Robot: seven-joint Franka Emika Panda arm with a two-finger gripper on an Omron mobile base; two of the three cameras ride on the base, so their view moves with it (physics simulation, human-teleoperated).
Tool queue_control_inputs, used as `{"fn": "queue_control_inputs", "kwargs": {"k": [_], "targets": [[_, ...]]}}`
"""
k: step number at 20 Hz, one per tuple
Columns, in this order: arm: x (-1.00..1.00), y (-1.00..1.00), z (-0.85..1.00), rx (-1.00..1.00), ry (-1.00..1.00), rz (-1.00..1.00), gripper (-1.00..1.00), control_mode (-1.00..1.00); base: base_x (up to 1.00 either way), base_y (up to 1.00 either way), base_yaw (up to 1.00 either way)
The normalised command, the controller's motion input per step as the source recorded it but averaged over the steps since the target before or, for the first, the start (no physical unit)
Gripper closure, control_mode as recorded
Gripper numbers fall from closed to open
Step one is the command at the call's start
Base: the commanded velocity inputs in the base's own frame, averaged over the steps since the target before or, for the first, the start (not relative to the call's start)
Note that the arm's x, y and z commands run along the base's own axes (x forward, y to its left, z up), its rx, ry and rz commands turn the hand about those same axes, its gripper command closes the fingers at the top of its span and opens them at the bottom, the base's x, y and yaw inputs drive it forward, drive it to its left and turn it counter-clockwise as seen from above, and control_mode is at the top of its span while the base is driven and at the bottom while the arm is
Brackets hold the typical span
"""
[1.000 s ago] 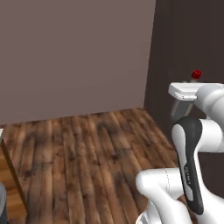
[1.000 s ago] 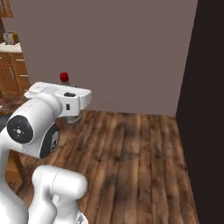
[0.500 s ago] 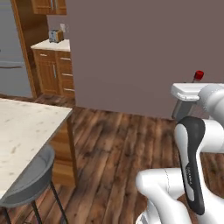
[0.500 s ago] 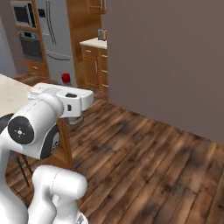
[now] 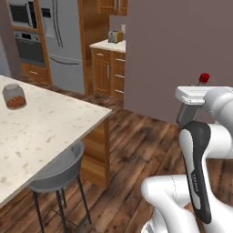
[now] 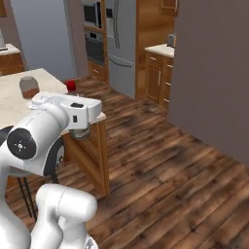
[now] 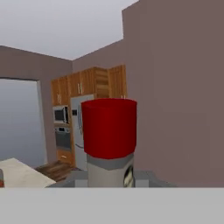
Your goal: Open the cabinet directly in front. Then move the liquor and the cup to the dining counter with the jar on it.
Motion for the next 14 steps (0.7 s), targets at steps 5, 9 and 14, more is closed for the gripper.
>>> {"fn": "queue_control_inputs", "kwargs": {"k": [5,9,14], "targets": [[0.0,0.0,0.0,0.0,0.0,0.0,1.0,1.0,0.36,-0.81,0.62],[0.0,0.0,0.0,0.0,0.0,0.0,1.0,1.0,0.33,-0.81,0.62],[0.0,0.0,0.0,0.0,0.0,0.0,1.0,1.0,0.32,-0.75,0.61]]}}
